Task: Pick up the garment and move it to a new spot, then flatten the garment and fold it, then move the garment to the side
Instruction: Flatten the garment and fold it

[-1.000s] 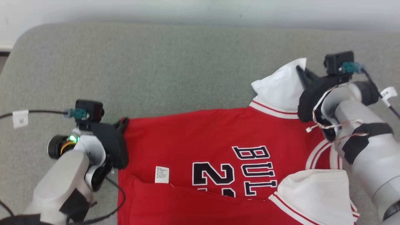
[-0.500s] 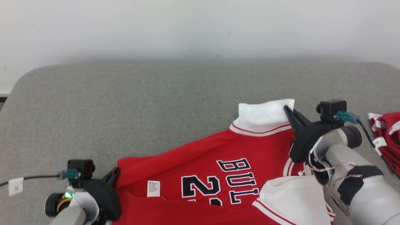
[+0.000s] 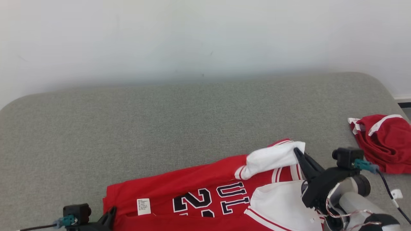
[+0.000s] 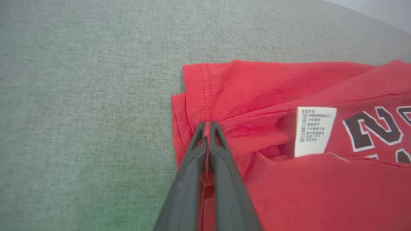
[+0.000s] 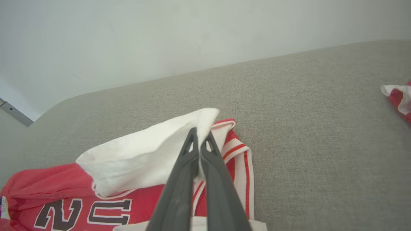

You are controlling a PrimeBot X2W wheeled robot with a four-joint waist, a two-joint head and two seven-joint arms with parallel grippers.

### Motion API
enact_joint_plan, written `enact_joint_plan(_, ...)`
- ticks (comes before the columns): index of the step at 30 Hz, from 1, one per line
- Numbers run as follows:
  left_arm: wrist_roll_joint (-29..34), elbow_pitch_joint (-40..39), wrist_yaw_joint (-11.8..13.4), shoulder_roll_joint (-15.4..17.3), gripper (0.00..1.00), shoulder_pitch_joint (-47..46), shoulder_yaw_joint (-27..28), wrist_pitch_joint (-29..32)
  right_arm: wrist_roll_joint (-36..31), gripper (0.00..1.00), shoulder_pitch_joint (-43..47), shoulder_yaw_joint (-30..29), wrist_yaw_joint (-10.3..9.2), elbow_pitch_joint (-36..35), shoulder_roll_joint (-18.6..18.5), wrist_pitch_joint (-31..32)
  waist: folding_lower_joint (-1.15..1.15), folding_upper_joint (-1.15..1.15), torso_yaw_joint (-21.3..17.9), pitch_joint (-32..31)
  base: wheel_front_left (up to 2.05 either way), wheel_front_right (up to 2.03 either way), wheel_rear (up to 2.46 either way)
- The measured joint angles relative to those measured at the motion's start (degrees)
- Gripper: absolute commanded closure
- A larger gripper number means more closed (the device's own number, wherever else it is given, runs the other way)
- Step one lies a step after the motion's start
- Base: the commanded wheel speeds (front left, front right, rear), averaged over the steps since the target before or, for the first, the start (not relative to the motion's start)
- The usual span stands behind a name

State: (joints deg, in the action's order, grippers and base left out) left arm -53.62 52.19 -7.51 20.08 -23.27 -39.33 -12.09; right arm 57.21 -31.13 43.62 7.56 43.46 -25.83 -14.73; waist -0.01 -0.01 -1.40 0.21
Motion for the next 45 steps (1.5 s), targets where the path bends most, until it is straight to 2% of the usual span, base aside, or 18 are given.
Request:
enact_joint_plan(13,0.29,2.18,-0.03,-0.51,1.00,0.74,1.34,-2.81,-0.88,1.00,8.84,-7.58,0.00,-6.00,0.93,-0.26,0.01,0.00,-1.05,-0.23,0.00,0.00,0.00)
enact_joint_plan(20,4.21,0.23,0.01,-0.59,1.00,2.04,5.89,-2.94,-3.66,1.00,12.41,-10.60,0.00,-5.60,1.67,-0.26,0.01,0.01,-1.19,-0.03,0.00,0.00,0.00)
enact_joint_plan(21,4.77,0.09,0.05,-0.88,1.00,2.70,6.48,-2.94,-4.06,0.80,12.69,-10.63,0.00,-5.13,1.88,-0.26,0.01,0.01,-1.18,0.01,0.00,0.00,0.00)
enact_joint_plan(22,5.24,-0.25,0.24,-1.24,0.98,3.35,7.24,-2.94,-4.56,0.51,12.90,-10.80,0.00,-4.85,2.05,-0.26,0.01,0.01,-1.14,0.06,0.00,0.00,0.00)
enact_joint_plan(23,5.83,-0.69,0.45,-1.59,0.71,3.76,7.95,-2.96,-4.71,0.00,13.02,-11.49,0.00,-4.70,2.35,-0.26,0.01,0.01,-1.10,0.11,0.00,0.00,0.00)
enact_joint_plan(24,6.69,-1.22,0.60,-1.87,0.52,4.20,8.75,-2.94,-4.99,0.00,13.02,-12.03,0.00,-4.59,2.60,-0.26,0.01,0.01,-1.02,0.15,0.00,0.00,0.00)
enact_joint_plan(25,7.82,-2.05,1.37,-2.09,0.07,4.69,9.96,-2.94,-5.52,0.00,13.06,-12.59,0.00,-4.46,2.77,-0.25,0.01,0.01,-0.93,0.19,0.00,0.00,0.00)
enact_joint_plan(26,8.93,-3.48,2.22,-2.14,0.00,5.26,11.39,-2.94,-6.34,0.00,13.17,-13.95,0.00,-4.45,3.00,-0.26,0.01,0.01,-0.86,0.25,0.00,0.00,0.00)
enact_joint_plan(31,16.34,-10.67,5.19,-4.15,0.00,10.16,17.69,-2.96,-12.02,0.00,14.32,-21.85,0.00,-5.26,3.68,-0.37,0.01,0.01,-0.11,0.31,0.00,0.00,0.00)
enact_joint_plan(36,25.51,-18.81,8.60,-6.16,0.00,14.86,25.06,-2.96,-19.74,0.00,16.54,-28.63,0.00,-5.76,6.12,-0.37,0.01,0.01,0.43,-0.12,0.00,0.00,0.00)
enact_joint_plan(41,33.63,-24.15,10.09,-9.03,0.00,18.91,30.20,-2.96,-30.30,0.00,17.76,-35.86,0.00,-7.57,8.60,-0.36,0.01,0.01,0.90,-0.49,0.00,0.00,0.00)
enact_joint_plan(45,38.06,-27.84,9.47,-11.34,0.00,20.86,33.32,-2.96,-37.29,0.00,19.78,-40.06,0.00,-9.79,11.52,-0.36,0.01,0.01,1.31,-0.71,0.00,0.00,0.00)
